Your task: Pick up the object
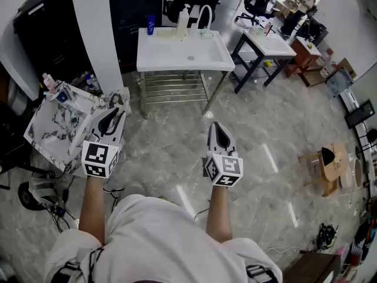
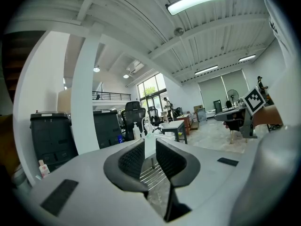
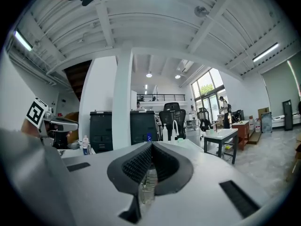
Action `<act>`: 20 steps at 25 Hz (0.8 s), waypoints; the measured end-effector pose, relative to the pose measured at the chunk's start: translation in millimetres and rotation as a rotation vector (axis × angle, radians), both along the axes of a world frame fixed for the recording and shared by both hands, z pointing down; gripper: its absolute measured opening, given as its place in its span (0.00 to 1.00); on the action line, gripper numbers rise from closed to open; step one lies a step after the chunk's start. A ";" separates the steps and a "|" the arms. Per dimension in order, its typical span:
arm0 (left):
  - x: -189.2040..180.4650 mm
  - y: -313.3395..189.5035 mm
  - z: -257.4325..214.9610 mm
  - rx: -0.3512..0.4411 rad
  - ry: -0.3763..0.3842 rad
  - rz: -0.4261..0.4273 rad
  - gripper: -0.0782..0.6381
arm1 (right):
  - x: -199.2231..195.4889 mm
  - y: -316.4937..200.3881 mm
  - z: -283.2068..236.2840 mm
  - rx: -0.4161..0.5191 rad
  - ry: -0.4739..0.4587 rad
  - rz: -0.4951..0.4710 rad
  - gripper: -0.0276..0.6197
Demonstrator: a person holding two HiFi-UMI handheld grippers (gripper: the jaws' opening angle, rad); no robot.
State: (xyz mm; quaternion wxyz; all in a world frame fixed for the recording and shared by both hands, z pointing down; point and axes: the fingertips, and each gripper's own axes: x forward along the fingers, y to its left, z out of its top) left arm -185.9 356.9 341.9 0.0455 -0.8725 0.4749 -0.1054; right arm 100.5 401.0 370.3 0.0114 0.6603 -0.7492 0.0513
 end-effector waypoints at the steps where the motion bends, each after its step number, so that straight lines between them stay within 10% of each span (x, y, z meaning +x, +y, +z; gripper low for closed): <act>1: 2.1 -3.0 1.3 0.000 -0.003 -0.001 0.20 | 1.7 -4.0 1.1 0.001 0.000 -0.003 0.05; 20: 11.4 -219.6 28.4 -0.042 0.012 0.031 0.20 | 7.9 -209.4 22.5 -0.043 0.002 0.015 0.05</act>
